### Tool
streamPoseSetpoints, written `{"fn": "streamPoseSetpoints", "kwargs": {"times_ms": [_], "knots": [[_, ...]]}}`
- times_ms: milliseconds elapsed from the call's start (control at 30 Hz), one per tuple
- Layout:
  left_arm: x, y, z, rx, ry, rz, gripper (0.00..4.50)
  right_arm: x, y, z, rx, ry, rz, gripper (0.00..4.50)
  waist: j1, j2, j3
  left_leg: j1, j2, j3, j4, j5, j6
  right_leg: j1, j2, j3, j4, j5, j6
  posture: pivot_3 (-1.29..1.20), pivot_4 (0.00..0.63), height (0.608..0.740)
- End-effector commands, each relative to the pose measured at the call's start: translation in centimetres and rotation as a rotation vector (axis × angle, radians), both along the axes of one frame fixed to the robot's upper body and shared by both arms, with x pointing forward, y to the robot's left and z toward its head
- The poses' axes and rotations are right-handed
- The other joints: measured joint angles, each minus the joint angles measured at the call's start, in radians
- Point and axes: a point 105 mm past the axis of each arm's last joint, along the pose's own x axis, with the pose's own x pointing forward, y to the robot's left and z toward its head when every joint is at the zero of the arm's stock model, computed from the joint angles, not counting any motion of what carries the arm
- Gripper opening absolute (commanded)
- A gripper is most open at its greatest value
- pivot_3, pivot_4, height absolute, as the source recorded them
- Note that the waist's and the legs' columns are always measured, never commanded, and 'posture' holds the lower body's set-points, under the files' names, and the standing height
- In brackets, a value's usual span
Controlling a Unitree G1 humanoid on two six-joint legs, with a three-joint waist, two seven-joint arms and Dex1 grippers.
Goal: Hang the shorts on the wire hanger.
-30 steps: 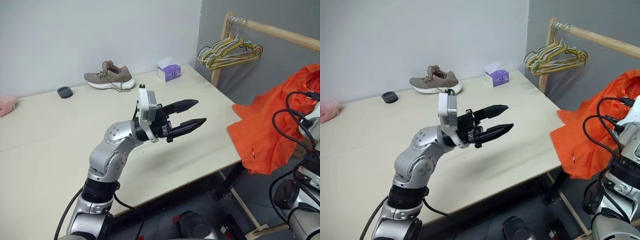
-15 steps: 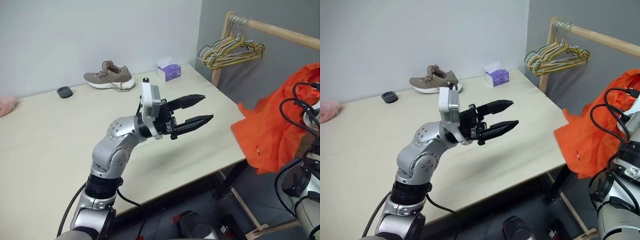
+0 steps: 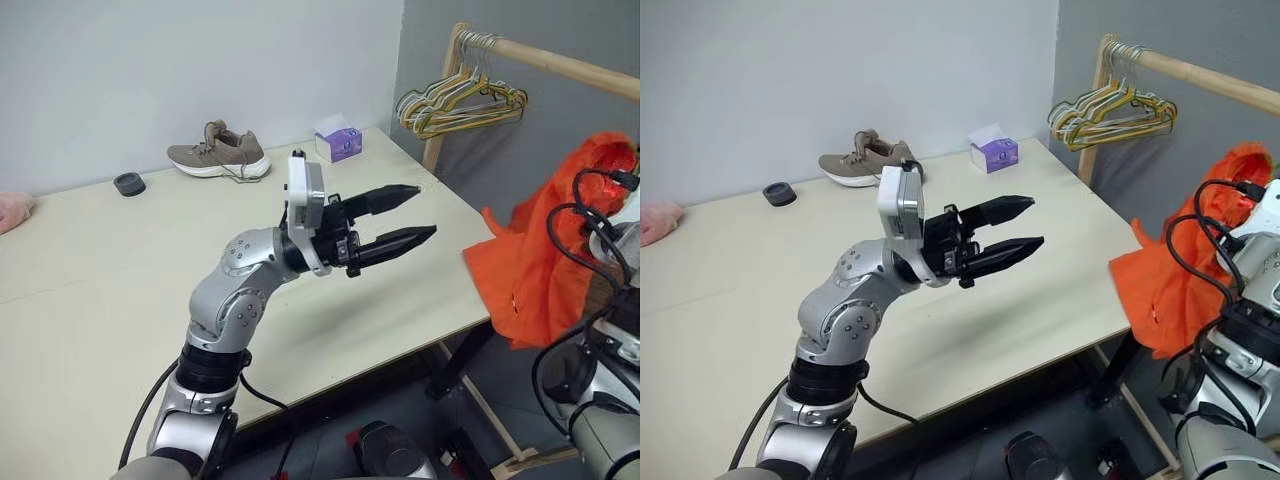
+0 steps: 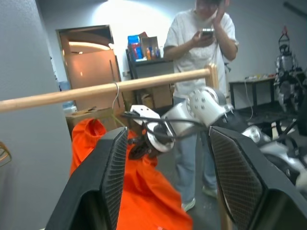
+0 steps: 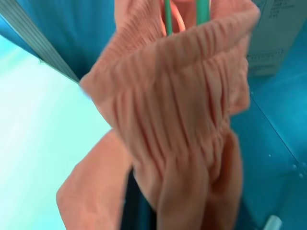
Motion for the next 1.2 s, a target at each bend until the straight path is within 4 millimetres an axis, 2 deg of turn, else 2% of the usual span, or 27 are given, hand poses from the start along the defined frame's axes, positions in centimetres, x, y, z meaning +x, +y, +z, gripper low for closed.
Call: {"fn": "streamPoseSetpoints", "kwargs": {"times_ms": [33,267,300,400,533,700,800,1000,1100,1200], "knots": [[-0.1,0.3,0.9,-0.030,-0.009,-0.010,2.89,-0.5,0.4,2.6,-0.044,-0.122,0.009,1.77,-0.001,0.000,0.000,0.000,0.000,0.000,0.000,0.000,0.000,0.000,0.000,0.000,0.000,0.000,0.000,-0.42,0.000,0.740],[0.1,0.3,0.9,-0.030,0.000,-0.012,2.89,-1.1,0.2,3.5,-0.084,-0.172,-0.029,4.24,-0.001,0.000,0.000,0.000,0.000,0.000,0.000,0.000,0.000,0.000,0.000,0.000,0.000,0.000,0.000,-0.43,0.000,0.740],[0.1,0.3,0.8,-0.027,0.001,-0.013,2.89,-1.3,0.1,3.8,-0.106,-0.187,-0.044,4.47,-0.001,0.000,0.000,0.000,0.000,0.000,0.000,0.000,0.000,0.000,0.000,0.000,0.000,0.000,0.000,-0.43,0.000,0.740],[0.1,0.3,0.6,-0.024,0.003,-0.015,2.89,-1.6,-0.1,4.8,-0.178,-0.230,-0.070,4.47,-0.002,0.000,0.000,0.000,0.000,0.000,-0.001,0.000,0.000,0.000,0.000,0.000,0.000,0.000,0.000,-0.43,0.000,0.740],[0.0,0.3,0.7,-0.029,0.004,-0.014,2.89,-2.8,-0.9,6.8,-0.246,-0.326,-0.189,4.47,-0.003,0.000,0.000,0.000,0.000,0.000,-0.001,0.000,0.000,0.000,0.000,0.000,-0.001,0.000,0.000,-0.43,0.000,0.740],[0.1,0.3,0.7,-0.032,0.009,-0.007,2.89,-2.8,-0.2,10.1,-0.360,-0.467,-0.182,4.47,-0.005,0.000,0.000,0.000,0.000,0.000,-0.001,0.000,0.000,0.000,0.000,0.000,-0.001,0.000,-0.001,-0.42,0.000,0.740],[0.2,0.4,0.5,-0.028,0.011,0.001,2.89,-2.6,0.3,10.6,-0.433,-0.486,-0.148,4.47,-0.006,0.000,0.000,0.000,0.000,0.000,-0.001,0.000,0.000,0.000,0.000,0.000,-0.001,0.000,-0.001,-0.42,0.000,0.740],[0.2,0.6,0.2,-0.020,0.014,0.018,2.89,-2.9,0.5,9.3,-0.519,-0.444,-0.159,4.47,-0.002,0.000,0.000,0.000,0.000,0.000,-0.001,0.000,0.000,0.000,0.000,0.000,-0.002,0.000,0.000,-0.41,0.000,0.740],[0.5,0.9,0.1,-0.020,0.019,0.042,2.89,-2.6,2.2,10.1,-0.573,-0.509,-0.084,4.47,-0.001,0.000,0.000,0.000,0.000,0.000,-0.001,0.000,0.000,0.000,0.000,0.000,-0.002,0.000,0.000,-0.41,0.000,0.740],[2.0,2.1,-0.1,-0.022,0.031,0.163,2.89,-1.8,6.7,11.2,-0.633,-0.644,0.149,4.47,-0.006,0.000,0.000,0.000,0.000,0.000,-0.001,0.000,0.000,0.000,0.000,0.000,-0.002,0.000,0.000,-0.41,0.000,0.740]]}}
